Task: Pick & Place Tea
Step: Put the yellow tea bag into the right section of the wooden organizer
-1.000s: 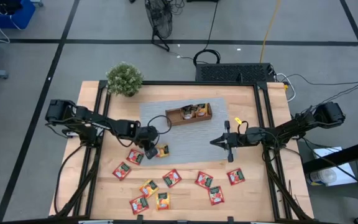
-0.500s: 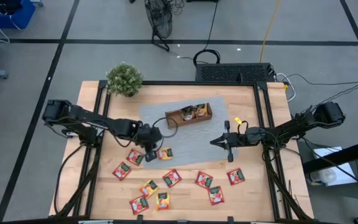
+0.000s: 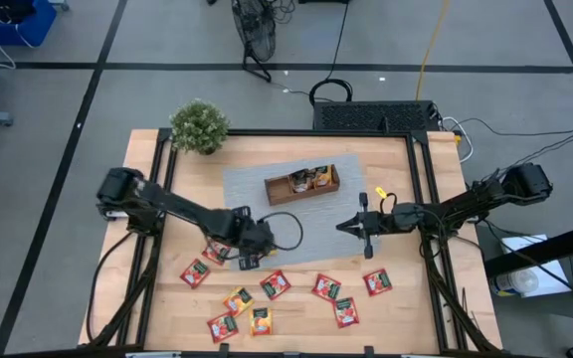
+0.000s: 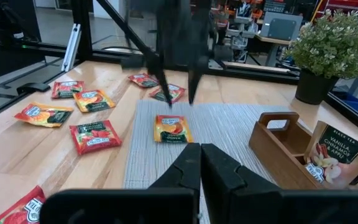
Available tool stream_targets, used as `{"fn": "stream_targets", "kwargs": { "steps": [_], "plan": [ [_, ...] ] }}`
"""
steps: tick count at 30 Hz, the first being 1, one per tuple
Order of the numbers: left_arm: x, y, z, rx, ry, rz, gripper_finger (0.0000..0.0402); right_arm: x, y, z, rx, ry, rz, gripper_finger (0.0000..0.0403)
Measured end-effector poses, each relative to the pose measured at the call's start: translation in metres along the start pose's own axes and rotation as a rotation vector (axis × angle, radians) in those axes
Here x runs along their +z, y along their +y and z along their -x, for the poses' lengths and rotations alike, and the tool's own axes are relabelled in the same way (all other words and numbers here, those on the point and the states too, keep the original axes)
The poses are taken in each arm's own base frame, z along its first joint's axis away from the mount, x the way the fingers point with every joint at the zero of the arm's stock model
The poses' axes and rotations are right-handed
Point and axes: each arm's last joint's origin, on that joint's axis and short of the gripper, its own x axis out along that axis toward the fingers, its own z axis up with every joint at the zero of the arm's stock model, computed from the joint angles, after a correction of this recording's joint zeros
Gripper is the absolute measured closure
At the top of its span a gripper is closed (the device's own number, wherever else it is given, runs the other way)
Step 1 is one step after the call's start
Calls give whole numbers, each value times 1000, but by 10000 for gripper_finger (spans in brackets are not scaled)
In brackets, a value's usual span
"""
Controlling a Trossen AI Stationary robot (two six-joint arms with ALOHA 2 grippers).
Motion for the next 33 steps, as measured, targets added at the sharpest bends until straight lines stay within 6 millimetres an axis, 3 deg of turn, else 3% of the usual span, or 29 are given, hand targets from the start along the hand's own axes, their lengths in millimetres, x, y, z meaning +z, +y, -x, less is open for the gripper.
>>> {"fn": "stream_targets", "kwargs": {
  "steps": [4,11,19,25,27,30,33],
  "plan": [
    [-3,-7,-29,0,89,-43,166,0,0,0,0,0,0,403],
    [-3,-7,-42,17,121,-69,121,0,0,0,1,0,0,403],
    [-1,-4,-31,1,101,-65,138,0,0,0,1,0,0,403],
    [8,2,8,-65,-66,29,152,0,0,0,1,0,0,403],
    [12,0,13,-114,-111,59,153,0,0,0,1,0,0,403],
    [17,-5,17,-162,-168,66,152,0,0,0,0,-2,-1,403],
    [16,-9,4,-152,-132,59,151,0,0,0,1,0,0,403]
  ]
}}
